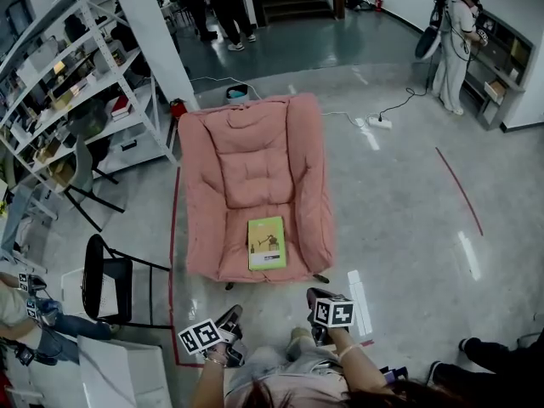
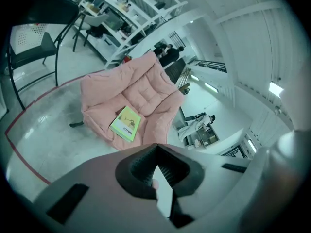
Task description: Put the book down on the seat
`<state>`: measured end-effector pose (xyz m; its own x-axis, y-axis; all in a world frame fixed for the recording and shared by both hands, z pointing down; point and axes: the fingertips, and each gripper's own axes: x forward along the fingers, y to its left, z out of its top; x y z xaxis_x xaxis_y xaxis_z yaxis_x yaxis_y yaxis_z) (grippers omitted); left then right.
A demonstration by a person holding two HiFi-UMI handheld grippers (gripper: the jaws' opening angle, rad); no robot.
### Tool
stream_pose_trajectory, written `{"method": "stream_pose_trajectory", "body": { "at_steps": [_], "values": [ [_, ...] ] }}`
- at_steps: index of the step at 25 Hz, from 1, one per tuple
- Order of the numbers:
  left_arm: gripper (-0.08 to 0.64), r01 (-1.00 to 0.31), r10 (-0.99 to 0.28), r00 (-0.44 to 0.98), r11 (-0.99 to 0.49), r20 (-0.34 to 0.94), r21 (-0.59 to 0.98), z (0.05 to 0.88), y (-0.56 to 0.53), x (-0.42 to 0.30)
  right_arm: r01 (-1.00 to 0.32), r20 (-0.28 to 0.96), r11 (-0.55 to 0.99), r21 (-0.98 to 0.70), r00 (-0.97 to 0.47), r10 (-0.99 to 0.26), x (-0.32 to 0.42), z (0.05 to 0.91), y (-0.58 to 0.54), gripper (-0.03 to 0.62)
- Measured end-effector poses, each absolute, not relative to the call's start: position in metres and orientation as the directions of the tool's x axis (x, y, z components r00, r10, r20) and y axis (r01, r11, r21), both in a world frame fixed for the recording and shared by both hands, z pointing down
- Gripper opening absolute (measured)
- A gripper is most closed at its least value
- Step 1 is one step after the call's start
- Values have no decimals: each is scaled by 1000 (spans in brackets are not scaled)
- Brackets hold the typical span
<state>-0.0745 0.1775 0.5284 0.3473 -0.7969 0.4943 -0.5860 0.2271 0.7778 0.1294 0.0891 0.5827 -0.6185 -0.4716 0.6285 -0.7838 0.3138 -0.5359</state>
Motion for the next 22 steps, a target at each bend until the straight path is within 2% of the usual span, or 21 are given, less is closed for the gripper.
{"method": "stream_pose_trajectory", "body": {
  "at_steps": [22],
  "values": [
    [-3, -555, -845, 428, 35, 321, 831, 484, 269, -76, -825, 560, 396, -402, -564, -607, 102, 491, 175, 15]
  ]
}}
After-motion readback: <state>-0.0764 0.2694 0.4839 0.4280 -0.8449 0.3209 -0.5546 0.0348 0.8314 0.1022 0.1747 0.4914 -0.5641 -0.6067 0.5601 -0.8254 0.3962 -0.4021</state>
